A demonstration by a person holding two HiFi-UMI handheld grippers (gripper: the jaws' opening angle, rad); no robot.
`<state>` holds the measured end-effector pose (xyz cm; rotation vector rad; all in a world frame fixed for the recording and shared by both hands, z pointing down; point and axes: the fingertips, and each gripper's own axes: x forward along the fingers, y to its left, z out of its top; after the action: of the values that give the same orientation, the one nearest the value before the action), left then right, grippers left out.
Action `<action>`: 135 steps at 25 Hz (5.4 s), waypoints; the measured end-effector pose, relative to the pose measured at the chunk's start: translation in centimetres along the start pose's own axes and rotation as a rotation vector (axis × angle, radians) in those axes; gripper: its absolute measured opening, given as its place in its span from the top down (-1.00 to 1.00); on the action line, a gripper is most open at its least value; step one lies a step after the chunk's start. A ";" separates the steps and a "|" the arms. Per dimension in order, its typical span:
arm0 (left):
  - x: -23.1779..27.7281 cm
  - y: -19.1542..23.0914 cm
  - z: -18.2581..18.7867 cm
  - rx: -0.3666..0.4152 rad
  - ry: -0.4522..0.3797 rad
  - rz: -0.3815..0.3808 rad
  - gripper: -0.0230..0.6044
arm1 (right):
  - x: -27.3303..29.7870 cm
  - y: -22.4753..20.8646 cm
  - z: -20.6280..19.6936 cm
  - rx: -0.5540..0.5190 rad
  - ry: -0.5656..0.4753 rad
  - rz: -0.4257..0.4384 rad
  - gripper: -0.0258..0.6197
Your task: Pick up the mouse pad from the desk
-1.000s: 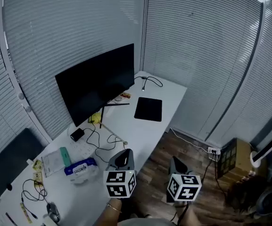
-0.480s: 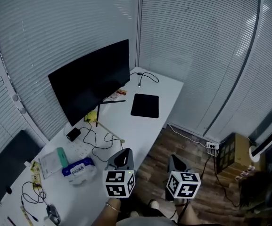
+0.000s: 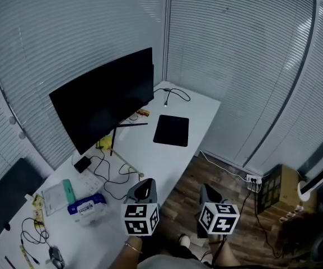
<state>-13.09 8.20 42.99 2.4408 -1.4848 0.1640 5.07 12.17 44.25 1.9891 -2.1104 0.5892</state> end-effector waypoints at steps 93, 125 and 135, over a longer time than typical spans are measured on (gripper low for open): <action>35.1 6.7 4.9 -0.099 0.088 0.389 0.87 | 39.1 -14.1 15.9 -0.108 0.184 0.321 0.82; 30.3 9.7 -2.7 -0.307 0.177 0.767 0.87 | 49.1 -9.4 10.1 -0.309 0.426 0.602 0.77; 29.2 10.2 -5.2 -0.371 0.193 0.835 0.87 | 51.3 -8.6 7.7 -0.433 0.502 0.657 0.46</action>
<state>-8.28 -19.55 56.71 1.3724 -2.1121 0.2484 10.11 -38.08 58.86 0.8000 -2.2637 0.5751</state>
